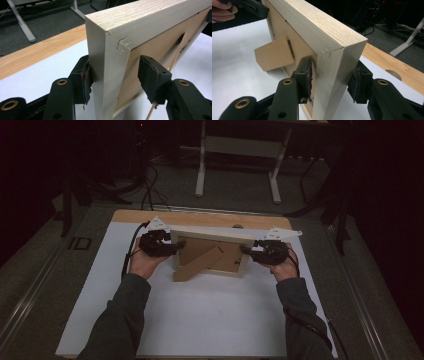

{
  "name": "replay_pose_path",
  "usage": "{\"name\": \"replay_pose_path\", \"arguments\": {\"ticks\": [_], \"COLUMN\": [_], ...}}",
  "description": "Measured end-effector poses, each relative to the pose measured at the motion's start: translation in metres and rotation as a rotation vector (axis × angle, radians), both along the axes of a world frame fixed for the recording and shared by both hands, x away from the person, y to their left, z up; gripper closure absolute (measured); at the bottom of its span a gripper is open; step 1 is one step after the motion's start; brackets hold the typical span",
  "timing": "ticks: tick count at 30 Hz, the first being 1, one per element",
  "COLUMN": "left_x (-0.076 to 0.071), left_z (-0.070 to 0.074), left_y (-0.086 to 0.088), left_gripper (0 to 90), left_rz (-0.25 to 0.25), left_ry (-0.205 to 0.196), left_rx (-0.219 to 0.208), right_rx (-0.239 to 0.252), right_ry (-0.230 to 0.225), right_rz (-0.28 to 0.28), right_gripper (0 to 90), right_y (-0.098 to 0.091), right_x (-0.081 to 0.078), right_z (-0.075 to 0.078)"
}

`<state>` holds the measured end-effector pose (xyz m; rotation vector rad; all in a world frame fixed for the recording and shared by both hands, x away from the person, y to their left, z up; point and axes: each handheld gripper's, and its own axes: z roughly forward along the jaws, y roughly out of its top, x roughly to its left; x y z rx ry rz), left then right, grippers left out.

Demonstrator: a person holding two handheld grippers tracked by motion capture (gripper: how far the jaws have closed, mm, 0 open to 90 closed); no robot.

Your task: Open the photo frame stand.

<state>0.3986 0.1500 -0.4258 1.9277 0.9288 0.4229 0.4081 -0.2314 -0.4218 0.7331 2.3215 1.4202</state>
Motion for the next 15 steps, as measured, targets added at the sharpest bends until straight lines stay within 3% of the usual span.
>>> {"name": "replay_pose_path", "arguments": {"ticks": [7,15], "left_x": [-0.008,-0.039], "left_z": [0.002,-0.006], "left_y": [0.009,0.02], "left_gripper": [49.5,58.6], "left_rz": [0.021,0.012], "left_ry": [0.009,-0.023], "left_rx": [-0.037,-0.04], "right_rx": [0.013,0.017], "right_ry": [0.001,-0.001], "right_rz": [0.013,0.02], "right_gripper": [58.8,59.2], "right_y": [-0.001,-0.002], "right_x": [-0.002,-0.003], "right_z": [-0.001,-0.001]}}
